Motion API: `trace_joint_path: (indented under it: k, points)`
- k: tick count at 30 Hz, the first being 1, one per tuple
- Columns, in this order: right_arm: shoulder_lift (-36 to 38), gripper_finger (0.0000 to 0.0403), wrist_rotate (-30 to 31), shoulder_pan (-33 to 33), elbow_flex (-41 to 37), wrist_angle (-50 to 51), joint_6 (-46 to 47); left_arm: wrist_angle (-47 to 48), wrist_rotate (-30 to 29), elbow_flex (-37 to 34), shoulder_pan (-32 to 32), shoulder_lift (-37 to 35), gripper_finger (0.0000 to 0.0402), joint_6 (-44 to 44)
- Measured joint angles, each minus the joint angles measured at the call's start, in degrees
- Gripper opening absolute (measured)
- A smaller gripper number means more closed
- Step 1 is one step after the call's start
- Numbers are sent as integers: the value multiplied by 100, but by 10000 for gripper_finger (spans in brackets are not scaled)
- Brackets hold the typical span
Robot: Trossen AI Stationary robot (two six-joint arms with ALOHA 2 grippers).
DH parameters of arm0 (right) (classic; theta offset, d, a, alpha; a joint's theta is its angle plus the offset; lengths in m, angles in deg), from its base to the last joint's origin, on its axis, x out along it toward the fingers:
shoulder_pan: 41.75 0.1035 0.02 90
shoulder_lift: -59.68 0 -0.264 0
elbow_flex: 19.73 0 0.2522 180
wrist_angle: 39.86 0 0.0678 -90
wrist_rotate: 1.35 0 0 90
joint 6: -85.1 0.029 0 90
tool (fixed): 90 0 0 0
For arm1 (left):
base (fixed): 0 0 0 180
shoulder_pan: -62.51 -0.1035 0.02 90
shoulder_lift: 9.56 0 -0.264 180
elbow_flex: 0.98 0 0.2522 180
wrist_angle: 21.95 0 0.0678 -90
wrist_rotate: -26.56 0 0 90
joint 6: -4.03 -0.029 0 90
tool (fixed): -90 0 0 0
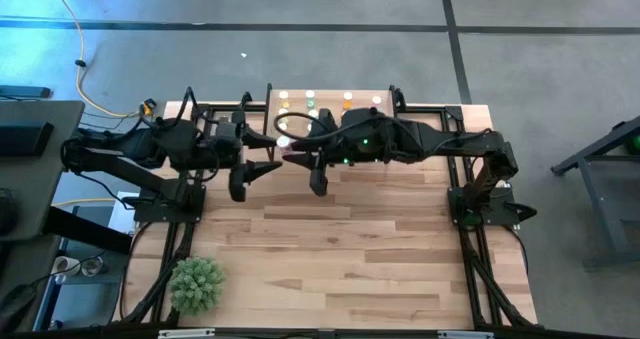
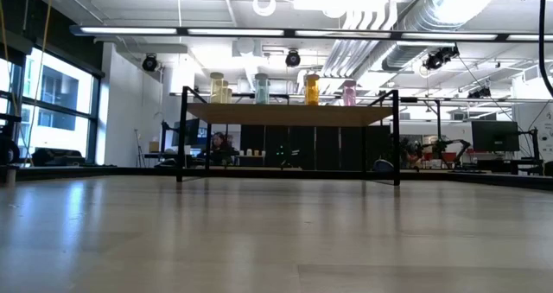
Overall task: Pick and place medicine bottles onto shelf by color
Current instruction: Put the pink pill bottle on the shelf aligned with the other pink pill bottles
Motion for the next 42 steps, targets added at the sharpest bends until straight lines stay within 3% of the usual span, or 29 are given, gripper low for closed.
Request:
trace_joint_path:
  k: [4,12,29,42]
  points:
    - [41,73,-276,-105,0,12,-212,-391,-141,0,-174,226,233,-150]
    - [131,73,-272,-201,0,50,-436,-752,-117,0,-493,398,225,-248]
    - [179,73,-291,-285,0,51,-435,-876,-69,0,-533,407,129,-252]
    - [179,89,-276,-285,0,91,-448,-869,-55,-4,-531,406,92,-361]
